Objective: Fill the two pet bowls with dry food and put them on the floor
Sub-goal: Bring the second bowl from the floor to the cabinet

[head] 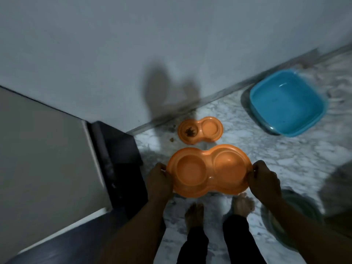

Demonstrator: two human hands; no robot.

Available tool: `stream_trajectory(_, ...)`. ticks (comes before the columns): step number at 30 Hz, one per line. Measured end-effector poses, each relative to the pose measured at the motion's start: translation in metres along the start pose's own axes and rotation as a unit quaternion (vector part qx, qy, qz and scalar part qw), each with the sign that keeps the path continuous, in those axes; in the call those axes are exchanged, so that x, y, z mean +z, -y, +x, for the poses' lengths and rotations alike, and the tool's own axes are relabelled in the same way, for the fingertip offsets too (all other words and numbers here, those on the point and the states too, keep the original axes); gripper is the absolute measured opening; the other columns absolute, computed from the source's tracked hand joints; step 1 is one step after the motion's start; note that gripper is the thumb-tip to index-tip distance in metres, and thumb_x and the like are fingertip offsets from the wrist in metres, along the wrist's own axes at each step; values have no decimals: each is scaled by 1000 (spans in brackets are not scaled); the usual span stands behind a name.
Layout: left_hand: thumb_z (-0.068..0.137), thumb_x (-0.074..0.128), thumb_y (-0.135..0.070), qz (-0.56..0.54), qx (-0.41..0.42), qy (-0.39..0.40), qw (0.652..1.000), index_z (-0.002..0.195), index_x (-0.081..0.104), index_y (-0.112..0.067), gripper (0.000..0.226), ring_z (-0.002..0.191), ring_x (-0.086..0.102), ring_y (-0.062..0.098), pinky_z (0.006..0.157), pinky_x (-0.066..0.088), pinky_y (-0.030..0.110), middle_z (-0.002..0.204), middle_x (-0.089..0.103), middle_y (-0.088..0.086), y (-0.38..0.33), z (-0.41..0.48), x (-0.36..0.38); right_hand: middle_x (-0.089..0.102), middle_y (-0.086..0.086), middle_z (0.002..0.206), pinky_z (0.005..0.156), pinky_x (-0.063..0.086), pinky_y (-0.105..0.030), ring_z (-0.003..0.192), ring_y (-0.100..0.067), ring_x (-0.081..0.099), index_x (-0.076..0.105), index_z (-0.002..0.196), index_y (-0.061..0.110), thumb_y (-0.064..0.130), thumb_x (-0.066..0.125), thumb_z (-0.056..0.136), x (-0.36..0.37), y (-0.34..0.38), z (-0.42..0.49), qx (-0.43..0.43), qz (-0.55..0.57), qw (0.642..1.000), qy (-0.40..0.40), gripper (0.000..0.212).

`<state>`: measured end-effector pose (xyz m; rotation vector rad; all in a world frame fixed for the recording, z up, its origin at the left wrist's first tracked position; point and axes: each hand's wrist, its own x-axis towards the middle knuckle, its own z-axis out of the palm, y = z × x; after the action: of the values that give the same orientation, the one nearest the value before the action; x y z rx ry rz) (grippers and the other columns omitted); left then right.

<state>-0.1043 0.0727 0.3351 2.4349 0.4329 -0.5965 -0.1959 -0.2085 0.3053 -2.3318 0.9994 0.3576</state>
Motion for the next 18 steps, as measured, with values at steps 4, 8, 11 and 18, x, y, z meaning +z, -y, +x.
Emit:
stream_trajectory(4,85,56,-9,-19,36,-16,999,84,62,-16,8,71,63,20,58,42,23,73,65,2,-53,-77,-120,53,-8,70,64,35,-37,67,-31,47,51,91,12,17,56,94,-110,63,-86,8,30,999,-23,9)
stream_trajectory(8,82,61,-10,-55,71,-59,994,81,63,-15,5,76,63,18,61,35,27,76,66,1,-85,-146,-215,59,-12,76,66,39,-38,71,-32,49,53,90,13,17,54,93,-188,114,-159,2,67,995,-75,5)
stream_trajectory(11,81,63,-13,-64,110,-105,986,82,67,-12,4,78,65,22,62,32,26,80,71,6,-91,-190,-269,60,-11,77,65,41,-38,71,-32,52,53,88,14,16,56,91,-226,143,-196,-41,81,990,-111,5)
stream_trajectory(18,79,54,-21,-111,167,-199,959,80,65,-13,14,74,65,26,63,40,27,73,68,5,-49,-278,-367,58,-8,68,63,45,-39,69,-35,56,50,80,15,14,56,89,-270,206,-279,-173,77,971,-144,11)
